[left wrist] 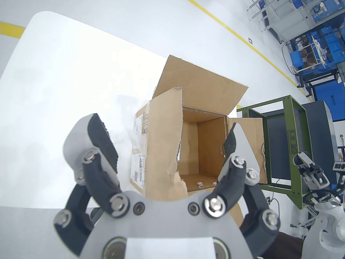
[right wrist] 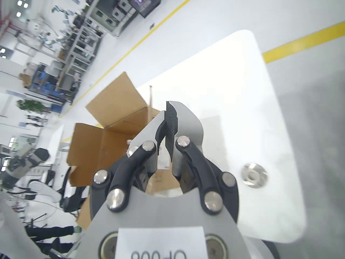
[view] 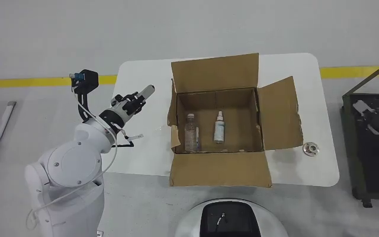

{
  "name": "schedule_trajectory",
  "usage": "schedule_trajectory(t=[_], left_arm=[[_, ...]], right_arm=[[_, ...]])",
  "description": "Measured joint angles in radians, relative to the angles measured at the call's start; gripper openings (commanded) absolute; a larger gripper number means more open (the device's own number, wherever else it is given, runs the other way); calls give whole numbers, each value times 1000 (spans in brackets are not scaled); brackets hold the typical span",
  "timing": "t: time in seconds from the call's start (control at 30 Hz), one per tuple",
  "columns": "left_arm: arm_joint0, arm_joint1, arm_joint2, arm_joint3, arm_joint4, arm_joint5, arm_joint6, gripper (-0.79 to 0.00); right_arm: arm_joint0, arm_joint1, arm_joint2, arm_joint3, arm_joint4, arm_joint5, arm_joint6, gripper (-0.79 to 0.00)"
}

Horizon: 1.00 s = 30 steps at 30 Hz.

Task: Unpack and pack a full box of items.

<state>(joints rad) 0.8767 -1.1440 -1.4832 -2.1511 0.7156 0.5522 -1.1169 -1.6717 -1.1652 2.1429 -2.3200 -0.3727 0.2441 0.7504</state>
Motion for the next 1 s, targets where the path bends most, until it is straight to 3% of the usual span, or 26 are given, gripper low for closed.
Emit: schedule_trajectory(t=[0.13,0.23,0.33,0.43,0.83,0.97,1.0], left_arm=[[0,0,0,0,0,0,0,0],[0,0,0,0,0,0,0,0],[0,0,0,0,0,0,0,0],[0,0,0,0,0,0,0,0],[0,0,0,0,0,0,0,0],[0,0,0,0,0,0,0,0],[0,0,0,0,0,0,0,0]], right_arm=[[-105,19,22,-7,-268,-71,151,-785],[-133,33,-48,-9,-523,-106,247,-785],[-109,40,-146,10,-635,-145,290,-785],[-83,41,-219,33,-650,-156,299,-785],[-84,41,-209,33,-648,-156,298,-785],[-58,41,-213,105,-563,-177,297,-785],[-45,42,-215,122,-549,-183,310,-748]])
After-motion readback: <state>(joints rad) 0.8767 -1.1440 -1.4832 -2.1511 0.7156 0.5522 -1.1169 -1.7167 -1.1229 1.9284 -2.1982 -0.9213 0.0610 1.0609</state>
